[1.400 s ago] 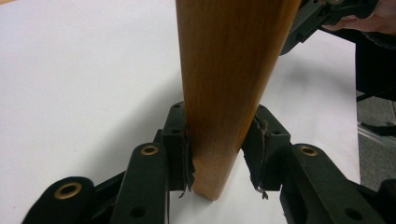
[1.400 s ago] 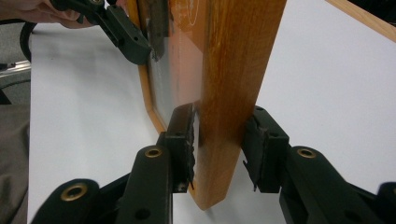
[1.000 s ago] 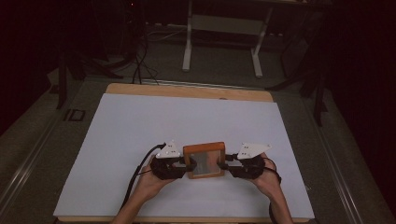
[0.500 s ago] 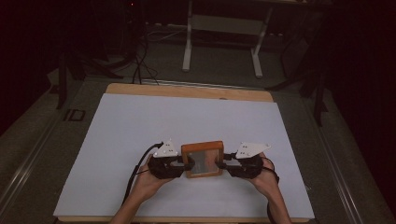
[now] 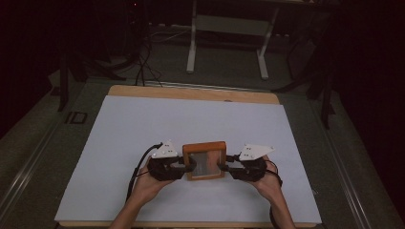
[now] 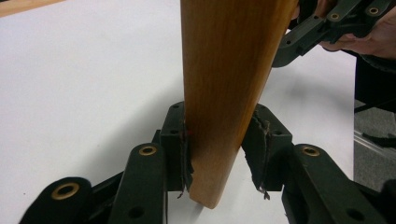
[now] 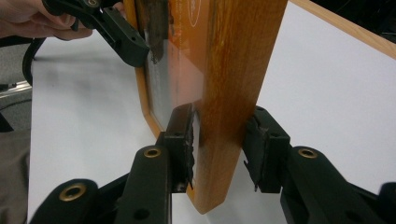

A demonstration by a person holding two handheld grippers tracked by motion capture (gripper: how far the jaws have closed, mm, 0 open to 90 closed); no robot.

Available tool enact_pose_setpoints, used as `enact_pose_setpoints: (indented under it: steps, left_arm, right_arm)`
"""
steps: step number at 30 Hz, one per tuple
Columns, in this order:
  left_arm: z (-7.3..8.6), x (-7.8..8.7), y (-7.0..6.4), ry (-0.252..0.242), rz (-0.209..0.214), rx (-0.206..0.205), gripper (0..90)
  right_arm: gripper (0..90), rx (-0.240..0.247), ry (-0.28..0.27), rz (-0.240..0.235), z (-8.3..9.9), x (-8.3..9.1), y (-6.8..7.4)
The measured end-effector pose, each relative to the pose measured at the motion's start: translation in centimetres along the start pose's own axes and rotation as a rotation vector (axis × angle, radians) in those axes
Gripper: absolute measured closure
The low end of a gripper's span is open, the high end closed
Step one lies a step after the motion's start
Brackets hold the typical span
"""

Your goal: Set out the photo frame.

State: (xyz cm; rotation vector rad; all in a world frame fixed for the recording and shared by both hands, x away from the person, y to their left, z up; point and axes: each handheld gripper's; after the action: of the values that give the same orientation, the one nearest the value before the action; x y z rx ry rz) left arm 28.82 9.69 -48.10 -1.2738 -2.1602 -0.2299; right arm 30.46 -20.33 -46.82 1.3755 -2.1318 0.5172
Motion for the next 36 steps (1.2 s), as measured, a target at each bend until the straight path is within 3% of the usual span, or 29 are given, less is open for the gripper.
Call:
enact_pose_setpoints:
  steps: [21,31,33,36]
  left_arm:
    - [0.0,1.0,1.1,-0.015,-0.025,0.049,60.6]
    - [0.4,1.2,2.1,-0.031,-0.035,0.095,59.9]
    - [0.5,1.2,2.3,-0.032,-0.036,0.110,60.3]
    - [0.7,0.8,2.4,-0.021,-0.042,0.102,61.0]
  right_arm:
    - [63.9,-0.055,-0.020,0.015,-0.7,-1.4,0.3]
    - [63.3,-0.100,-0.008,0.022,-0.7,-2.7,0.2]
    - [65.1,-0.110,-0.006,0.039,-0.6,-2.8,0.2]
    - [66.2,-0.133,0.002,0.055,-0.5,-3.0,-0.1]
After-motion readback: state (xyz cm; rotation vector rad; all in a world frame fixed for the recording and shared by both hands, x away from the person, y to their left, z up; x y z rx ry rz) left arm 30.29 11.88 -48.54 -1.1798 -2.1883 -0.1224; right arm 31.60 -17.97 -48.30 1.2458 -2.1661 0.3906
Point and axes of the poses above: each handheld gripper's, and its own axes: x roughly backward along the jaws, z roughly out of its underside, y roughly to its left, and after that the axes turned 7 degrees about y, right-handed
